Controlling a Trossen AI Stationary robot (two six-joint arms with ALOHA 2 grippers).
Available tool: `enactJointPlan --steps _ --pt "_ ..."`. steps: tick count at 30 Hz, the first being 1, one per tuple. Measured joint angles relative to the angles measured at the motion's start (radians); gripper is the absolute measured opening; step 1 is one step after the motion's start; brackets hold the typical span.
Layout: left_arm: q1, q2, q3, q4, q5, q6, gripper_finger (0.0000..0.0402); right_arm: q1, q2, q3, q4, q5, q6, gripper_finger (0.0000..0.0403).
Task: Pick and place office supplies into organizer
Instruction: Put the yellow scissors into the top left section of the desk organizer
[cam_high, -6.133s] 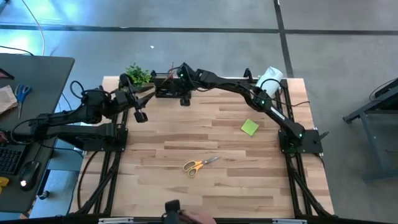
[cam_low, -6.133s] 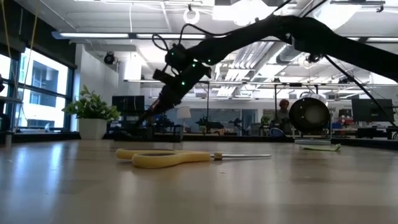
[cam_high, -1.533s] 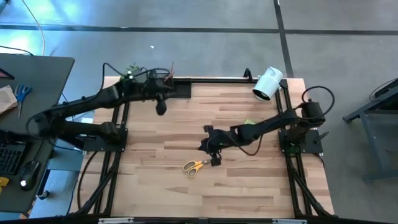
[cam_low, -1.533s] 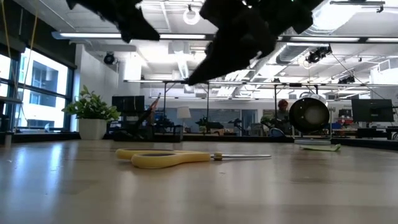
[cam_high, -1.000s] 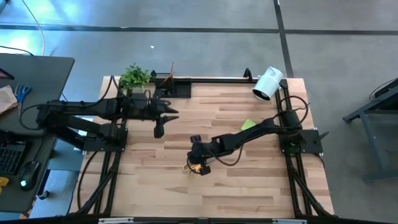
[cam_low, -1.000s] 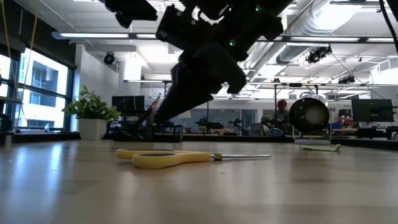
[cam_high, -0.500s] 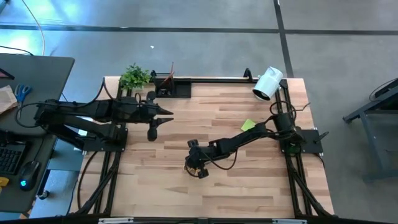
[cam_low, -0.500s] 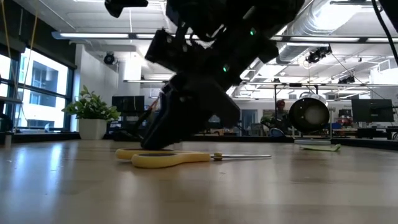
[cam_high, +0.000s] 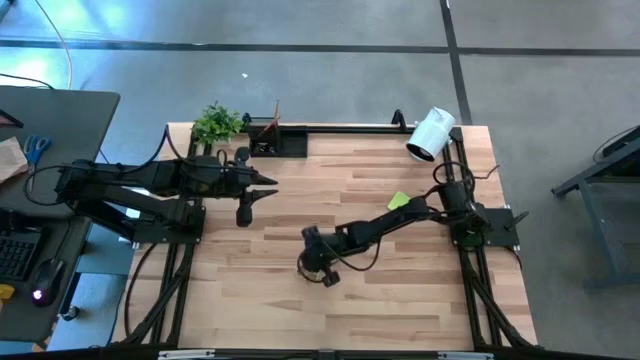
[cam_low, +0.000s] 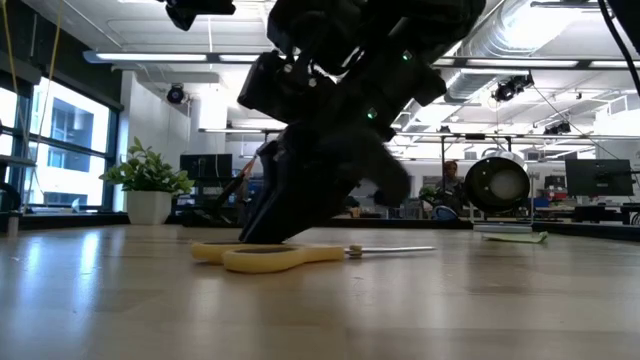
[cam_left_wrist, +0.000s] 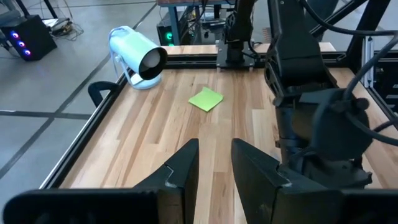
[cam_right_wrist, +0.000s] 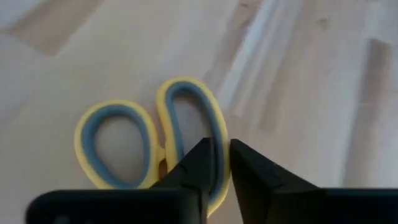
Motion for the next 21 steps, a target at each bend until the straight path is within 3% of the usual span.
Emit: enactJointPlan --steps 3,14,21 --pt "0.0 0.0 0.0 0.0 0.0 0.0 0.0083 -0.014 0.0 0.001 -0.023 -0.065 0.016 0.0028" --pt "0.0 0.0 0.0 -0.004 0.002 0.002 0.0083 -0.013 -0.006 -0.002 0.022 -0.002 -0.022 0.0011" --pt "-0.001 -0.034 0.0 -0.077 0.004 0.011 0.0083 -0.077 -0.113 -0.003 0.069 -0.159 0.052 0.0007"
